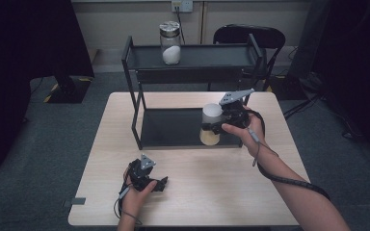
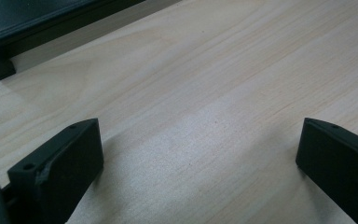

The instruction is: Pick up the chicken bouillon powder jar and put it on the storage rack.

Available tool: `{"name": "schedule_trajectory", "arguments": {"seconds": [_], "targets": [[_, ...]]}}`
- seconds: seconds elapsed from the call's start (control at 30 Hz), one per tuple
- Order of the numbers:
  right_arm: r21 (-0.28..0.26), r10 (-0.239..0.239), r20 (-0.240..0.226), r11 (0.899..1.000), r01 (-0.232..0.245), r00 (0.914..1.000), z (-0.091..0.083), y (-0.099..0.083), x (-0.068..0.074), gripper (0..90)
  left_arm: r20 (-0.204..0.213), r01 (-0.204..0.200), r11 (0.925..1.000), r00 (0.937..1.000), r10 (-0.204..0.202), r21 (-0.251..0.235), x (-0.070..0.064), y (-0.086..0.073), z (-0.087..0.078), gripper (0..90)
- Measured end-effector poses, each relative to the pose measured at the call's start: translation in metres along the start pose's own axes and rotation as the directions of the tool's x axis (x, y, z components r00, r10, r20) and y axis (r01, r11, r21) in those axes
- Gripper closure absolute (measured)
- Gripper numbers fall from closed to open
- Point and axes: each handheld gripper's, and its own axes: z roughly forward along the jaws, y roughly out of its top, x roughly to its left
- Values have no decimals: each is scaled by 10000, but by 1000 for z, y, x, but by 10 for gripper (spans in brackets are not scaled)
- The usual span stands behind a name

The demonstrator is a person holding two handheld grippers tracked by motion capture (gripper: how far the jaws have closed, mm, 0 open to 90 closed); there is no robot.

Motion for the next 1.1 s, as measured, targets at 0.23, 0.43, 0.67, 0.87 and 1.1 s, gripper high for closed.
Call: {"name": "schedule_trajectory", "arguments": {"seconds": [0.23,0.43,0.67,0.87,1.1], "targets": [[-71,-52,-109,10000,51,9999,-6,18,-3,349,5,0,10000,10000,0,8,0,0,0,0],[-184,-107,-73,9998,106,9999,-13,32,-4,349,11,42,10000,10000,-42,-11,0,0,0,0],[-68,-300,70,9995,301,9995,-17,48,-3,349,6,26,10000,10000,-26,-7,0,0,0,0],[16,-475,150,9989,474,9988,-22,61,1,349,7,22,10000,10000,-22,-9,0,0,0,0],[13,-571,201,9984,570,9982,-29,78,4,349,1,35,10000,10000,-35,-7,0,0,0,0]]}}
